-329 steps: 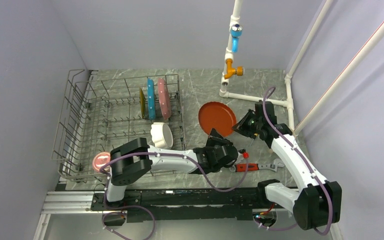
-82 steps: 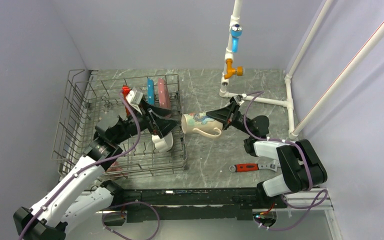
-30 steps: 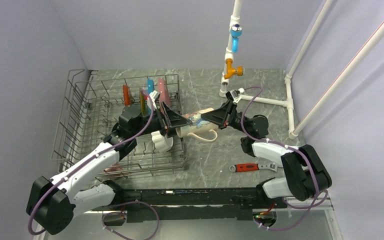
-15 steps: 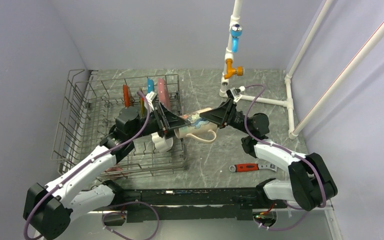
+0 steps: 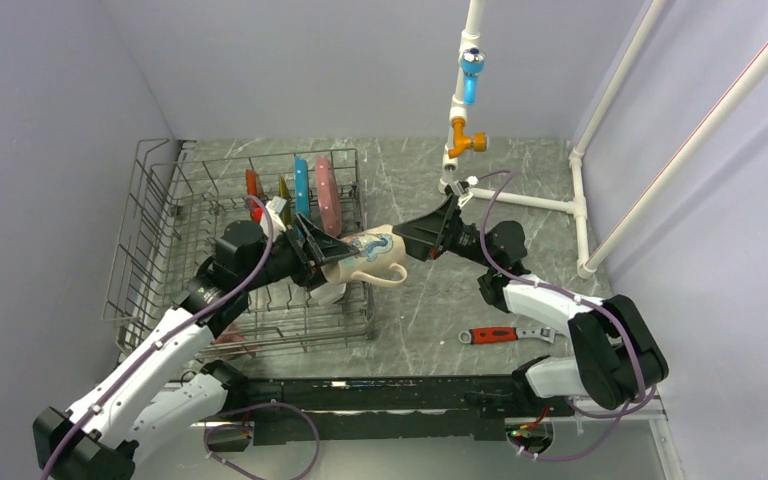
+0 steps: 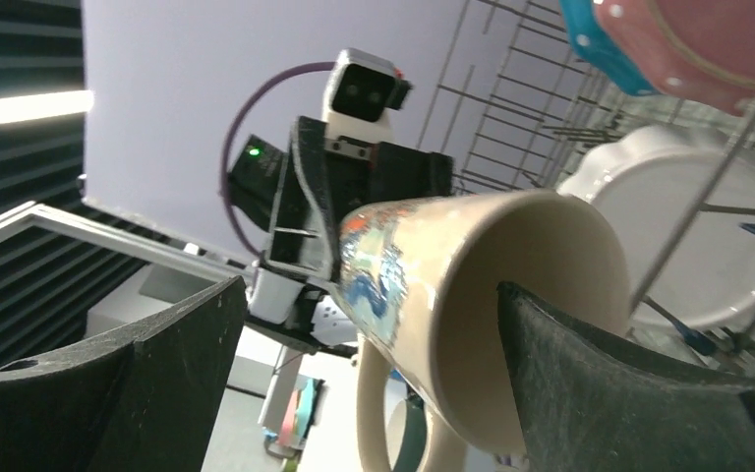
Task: Load the mixed dishes into the dish rack
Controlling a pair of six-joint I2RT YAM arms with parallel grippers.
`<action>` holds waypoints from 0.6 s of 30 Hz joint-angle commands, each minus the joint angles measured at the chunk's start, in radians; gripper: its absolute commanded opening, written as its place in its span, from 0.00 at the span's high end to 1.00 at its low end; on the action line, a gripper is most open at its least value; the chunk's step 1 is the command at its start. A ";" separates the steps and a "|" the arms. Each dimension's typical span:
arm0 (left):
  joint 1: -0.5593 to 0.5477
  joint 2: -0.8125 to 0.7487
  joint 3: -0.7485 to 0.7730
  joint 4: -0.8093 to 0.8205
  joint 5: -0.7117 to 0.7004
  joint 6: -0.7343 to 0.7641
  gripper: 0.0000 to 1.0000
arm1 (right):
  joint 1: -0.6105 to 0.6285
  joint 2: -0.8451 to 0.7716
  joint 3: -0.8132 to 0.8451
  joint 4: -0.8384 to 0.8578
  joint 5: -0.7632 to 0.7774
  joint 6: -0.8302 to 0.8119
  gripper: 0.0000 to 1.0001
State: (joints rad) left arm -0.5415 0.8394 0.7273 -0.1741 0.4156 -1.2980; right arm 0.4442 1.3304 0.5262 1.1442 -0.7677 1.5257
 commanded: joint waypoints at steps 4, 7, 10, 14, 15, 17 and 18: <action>0.042 -0.069 0.230 -0.208 -0.093 0.081 1.00 | 0.003 -0.061 0.093 -0.407 0.018 -0.266 0.00; 0.056 -0.060 0.331 -0.368 -0.122 0.137 1.00 | 0.004 -0.063 0.163 -0.680 0.062 -0.388 0.00; 0.062 -0.064 0.395 -0.469 -0.149 0.166 1.00 | -0.007 -0.058 0.187 -0.771 0.079 -0.440 0.00; 0.073 -0.067 0.471 -0.614 -0.195 0.172 1.00 | -0.018 -0.076 0.205 -0.868 0.118 -0.503 0.01; 0.077 -0.061 0.495 -0.660 -0.200 0.166 1.00 | -0.017 -0.084 0.210 -0.894 0.133 -0.524 0.01; 0.083 -0.039 0.549 -0.780 -0.206 0.169 1.00 | -0.018 -0.100 0.213 -0.933 0.161 -0.557 0.01; 0.083 -0.023 0.592 -0.836 -0.218 0.173 1.00 | -0.018 -0.104 0.212 -0.944 0.173 -0.564 0.01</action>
State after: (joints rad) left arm -0.4683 0.8043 1.1744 -0.8665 0.2260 -1.1339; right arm 0.4305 1.2800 0.6903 0.3111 -0.6598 1.0626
